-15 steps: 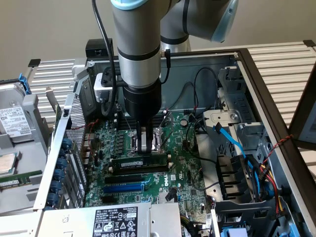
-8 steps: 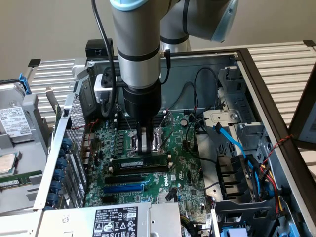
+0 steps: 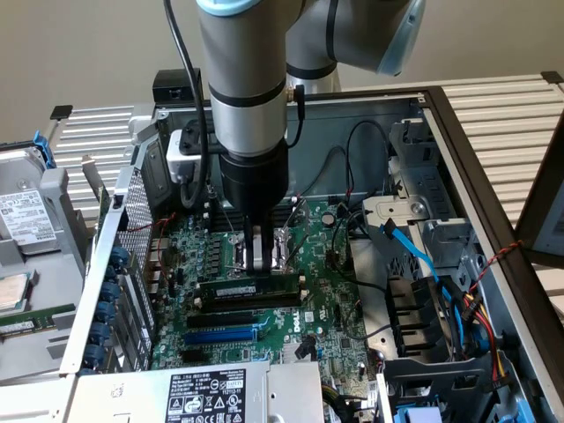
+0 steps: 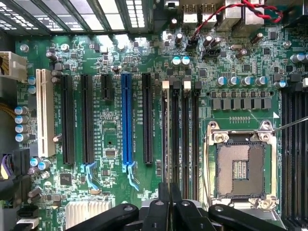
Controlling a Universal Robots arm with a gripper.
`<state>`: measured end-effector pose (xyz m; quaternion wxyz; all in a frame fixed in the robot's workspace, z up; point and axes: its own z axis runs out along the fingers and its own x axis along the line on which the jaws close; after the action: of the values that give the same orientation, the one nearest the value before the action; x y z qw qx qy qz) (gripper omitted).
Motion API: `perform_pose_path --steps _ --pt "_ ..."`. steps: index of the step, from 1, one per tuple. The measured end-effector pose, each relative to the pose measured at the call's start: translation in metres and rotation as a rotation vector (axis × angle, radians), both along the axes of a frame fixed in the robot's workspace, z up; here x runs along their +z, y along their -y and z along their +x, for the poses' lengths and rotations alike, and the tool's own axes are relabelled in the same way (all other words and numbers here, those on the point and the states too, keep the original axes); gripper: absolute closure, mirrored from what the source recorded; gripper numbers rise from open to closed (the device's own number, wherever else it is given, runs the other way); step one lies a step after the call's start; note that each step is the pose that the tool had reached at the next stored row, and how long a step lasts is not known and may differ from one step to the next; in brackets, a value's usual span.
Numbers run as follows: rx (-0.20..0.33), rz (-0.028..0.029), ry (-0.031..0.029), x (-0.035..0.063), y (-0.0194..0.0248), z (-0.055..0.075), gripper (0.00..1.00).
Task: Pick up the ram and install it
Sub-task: 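Insert the ram into the slot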
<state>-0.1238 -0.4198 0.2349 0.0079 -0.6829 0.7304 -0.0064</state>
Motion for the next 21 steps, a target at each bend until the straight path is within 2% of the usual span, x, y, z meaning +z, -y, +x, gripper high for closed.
perform_pose_path --steps 1,2,4,6,9,10,11,13,14,21 --pt "0.0 0.001 -0.0008 0.0001 0.0007 0.0001 0.88" --pt "0.0 0.005 -0.005 0.0001 0.0014 0.0003 0.88" --pt "0.0 0.0175 -0.0106 0.0007 0.0025 0.0015 0.88" --pt "0.0 0.0264 -0.011 0.0025 0.0037 0.0028 0.88" --pt "0.0 0.0268 -0.0134 0.0026 0.0062 0.0033 0.88" --pt "0.0 0.0269 -0.0233 0.0026 0.007 0.0033 0.88" --pt "0.0 0.0272 -0.036 0.0025 0.0074 0.0033 0.88" --pt "-0.001 0.0285 -0.0656 0.0026 0.0082 0.0034 0.88" --pt "-0.001 0.0289 -0.0687 0.0027 0.0084 0.0035 0.88" --pt "0.0 0.029 -0.0681 0.0026 0.0086 0.0089 0.88"
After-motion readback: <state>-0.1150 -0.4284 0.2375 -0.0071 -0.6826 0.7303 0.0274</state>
